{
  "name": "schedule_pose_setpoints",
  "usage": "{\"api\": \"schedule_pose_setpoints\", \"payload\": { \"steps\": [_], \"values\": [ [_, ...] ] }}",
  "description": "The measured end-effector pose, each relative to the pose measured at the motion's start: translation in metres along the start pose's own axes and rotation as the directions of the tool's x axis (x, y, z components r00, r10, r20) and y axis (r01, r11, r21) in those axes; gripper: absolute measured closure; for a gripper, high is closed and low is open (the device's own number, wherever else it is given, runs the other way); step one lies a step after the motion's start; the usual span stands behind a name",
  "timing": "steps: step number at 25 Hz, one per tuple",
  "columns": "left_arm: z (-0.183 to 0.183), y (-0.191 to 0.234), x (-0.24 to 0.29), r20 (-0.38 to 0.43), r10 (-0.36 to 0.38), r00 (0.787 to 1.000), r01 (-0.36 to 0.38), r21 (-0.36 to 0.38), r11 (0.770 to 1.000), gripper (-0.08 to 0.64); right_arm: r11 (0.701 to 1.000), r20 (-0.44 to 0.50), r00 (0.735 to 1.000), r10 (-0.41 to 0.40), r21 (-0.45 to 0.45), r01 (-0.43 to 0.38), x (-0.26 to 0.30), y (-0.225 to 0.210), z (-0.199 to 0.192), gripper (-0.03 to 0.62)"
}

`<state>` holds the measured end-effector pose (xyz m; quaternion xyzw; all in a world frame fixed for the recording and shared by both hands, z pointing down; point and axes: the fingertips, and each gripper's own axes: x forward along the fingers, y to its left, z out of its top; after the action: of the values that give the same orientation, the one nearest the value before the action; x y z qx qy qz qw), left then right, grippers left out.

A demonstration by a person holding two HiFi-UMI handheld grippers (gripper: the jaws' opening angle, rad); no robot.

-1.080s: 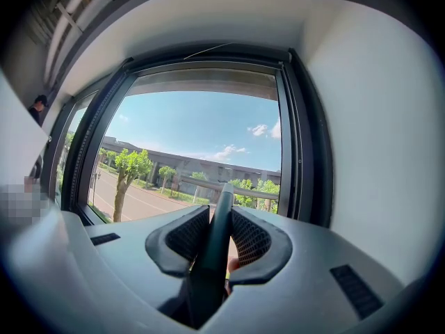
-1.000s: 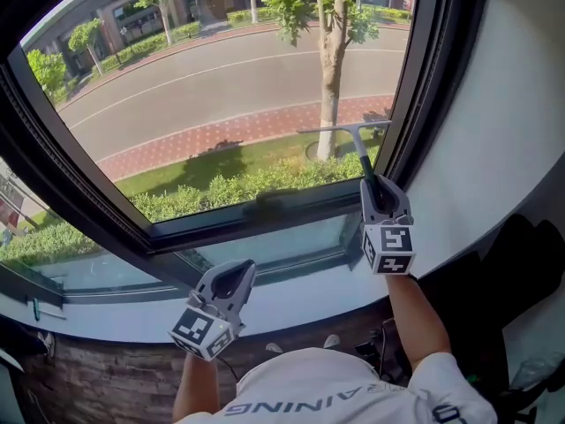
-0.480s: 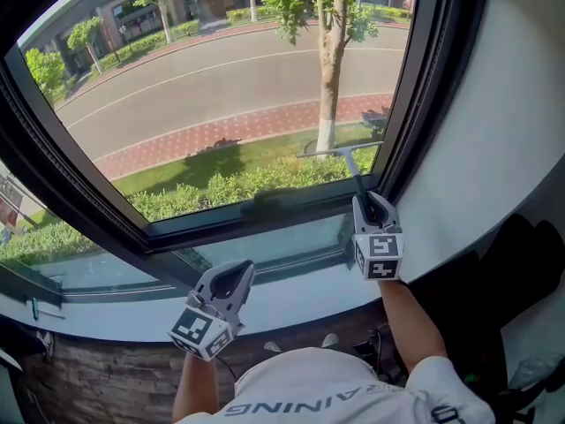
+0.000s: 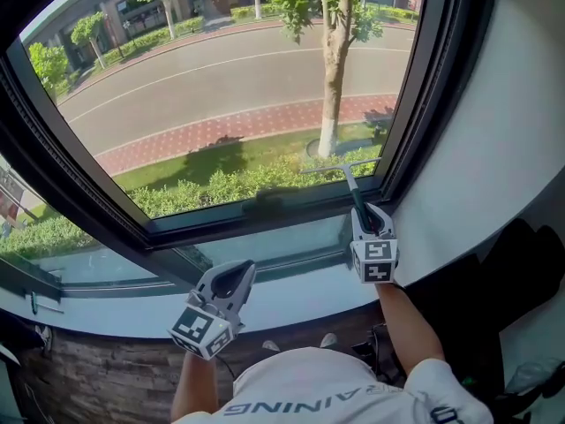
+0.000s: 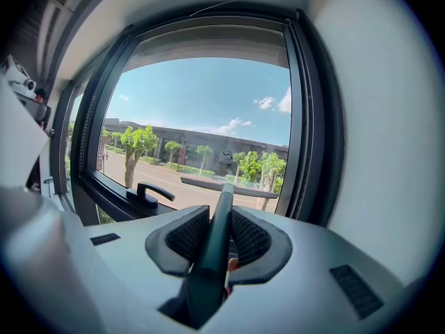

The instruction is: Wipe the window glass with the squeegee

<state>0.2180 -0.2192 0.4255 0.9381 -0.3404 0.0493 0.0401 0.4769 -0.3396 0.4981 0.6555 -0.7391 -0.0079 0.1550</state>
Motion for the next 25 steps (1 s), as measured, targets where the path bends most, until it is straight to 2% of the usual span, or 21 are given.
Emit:
{"api": "schedule_pose_setpoints", "payload": {
  "steps": [18,25],
  "values": [
    [-0.01,0.001,-0.001,-0.017,0.009,1.0,-0.009,-0.009,1.0,0.546,0.999,-0.125,0.992,0.03,-0.008,-0.031,0.02,0.016,-0.055,0.494],
    [-0.01,0.0,-0.003,-0.021,0.016,1.0,-0.016,-0.013,1.0,0.546,0.999,-0.137,0.99,0.033,-0.021,-0.036,0.014,0.017,-0.06,0.494]
  ]
}}
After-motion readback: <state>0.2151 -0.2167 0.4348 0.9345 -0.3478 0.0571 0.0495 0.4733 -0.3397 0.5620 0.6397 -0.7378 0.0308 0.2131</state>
